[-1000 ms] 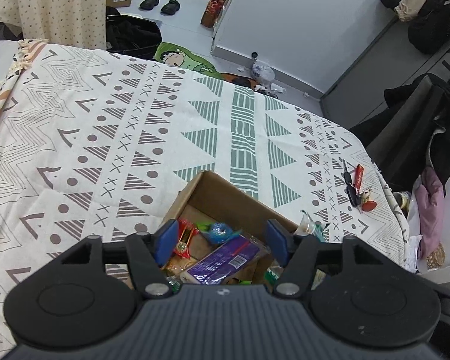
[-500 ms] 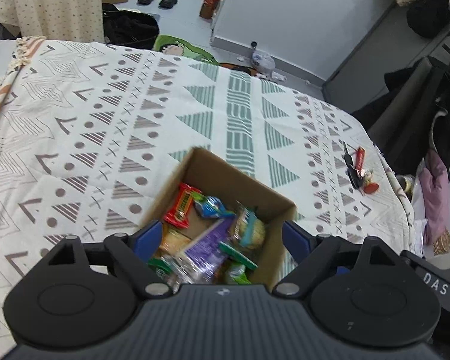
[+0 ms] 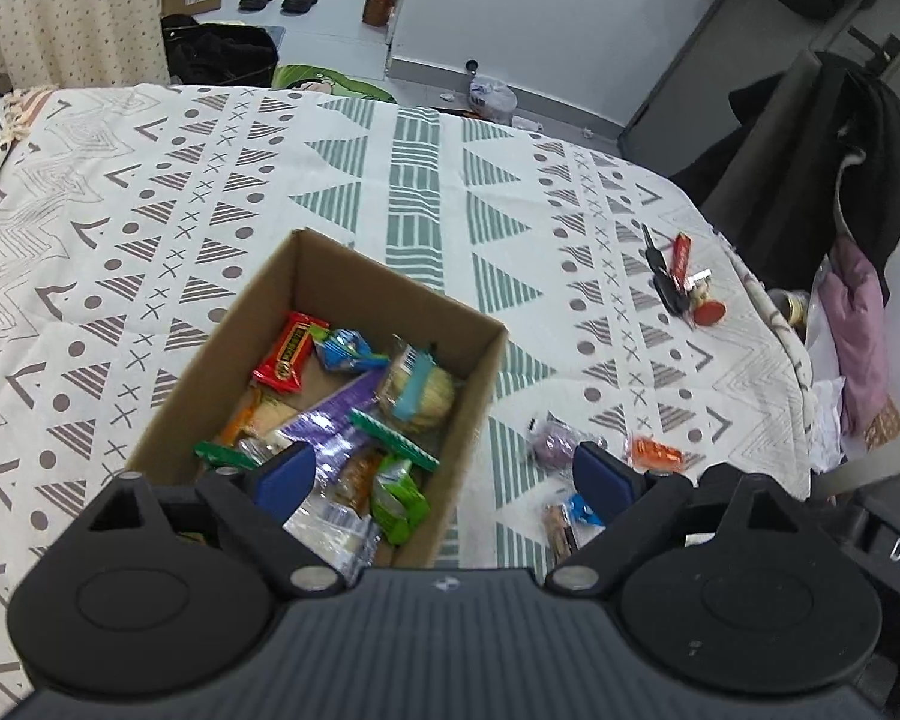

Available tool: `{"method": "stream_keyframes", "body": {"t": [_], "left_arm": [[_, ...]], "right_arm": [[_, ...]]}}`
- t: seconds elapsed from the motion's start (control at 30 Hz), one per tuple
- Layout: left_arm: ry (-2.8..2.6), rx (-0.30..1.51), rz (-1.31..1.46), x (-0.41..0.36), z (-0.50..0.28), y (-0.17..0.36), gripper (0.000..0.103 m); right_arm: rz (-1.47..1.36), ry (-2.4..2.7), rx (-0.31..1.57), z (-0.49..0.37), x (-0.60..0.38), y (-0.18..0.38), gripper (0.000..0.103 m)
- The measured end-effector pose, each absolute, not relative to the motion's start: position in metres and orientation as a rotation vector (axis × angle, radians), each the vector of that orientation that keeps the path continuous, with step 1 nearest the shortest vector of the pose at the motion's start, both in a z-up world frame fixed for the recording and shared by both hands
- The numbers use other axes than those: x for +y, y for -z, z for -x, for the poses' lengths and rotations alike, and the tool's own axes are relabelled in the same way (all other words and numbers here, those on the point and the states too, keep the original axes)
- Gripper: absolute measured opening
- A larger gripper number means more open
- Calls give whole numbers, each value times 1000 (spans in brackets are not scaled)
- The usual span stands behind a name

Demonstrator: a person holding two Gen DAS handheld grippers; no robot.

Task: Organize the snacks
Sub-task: 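Move the left tool to the clear stick packet and grasp it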

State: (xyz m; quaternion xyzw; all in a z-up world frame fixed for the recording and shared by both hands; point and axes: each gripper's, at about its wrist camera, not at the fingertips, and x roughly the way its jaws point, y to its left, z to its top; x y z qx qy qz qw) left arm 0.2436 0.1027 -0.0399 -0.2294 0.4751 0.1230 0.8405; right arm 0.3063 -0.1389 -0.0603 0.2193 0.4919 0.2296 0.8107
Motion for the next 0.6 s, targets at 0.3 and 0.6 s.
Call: {"method": "stream_keyframes", "body": {"t": [0.3,0.6], "left_arm": [[-258,1001,483,69,-243,38,92],[-241,1002,483,37,-252,45,92]], "right_arm": [[-508,-453,1048,-307,-189,68,78],[-534,-434,1060,-313,-223,80,78]]}}
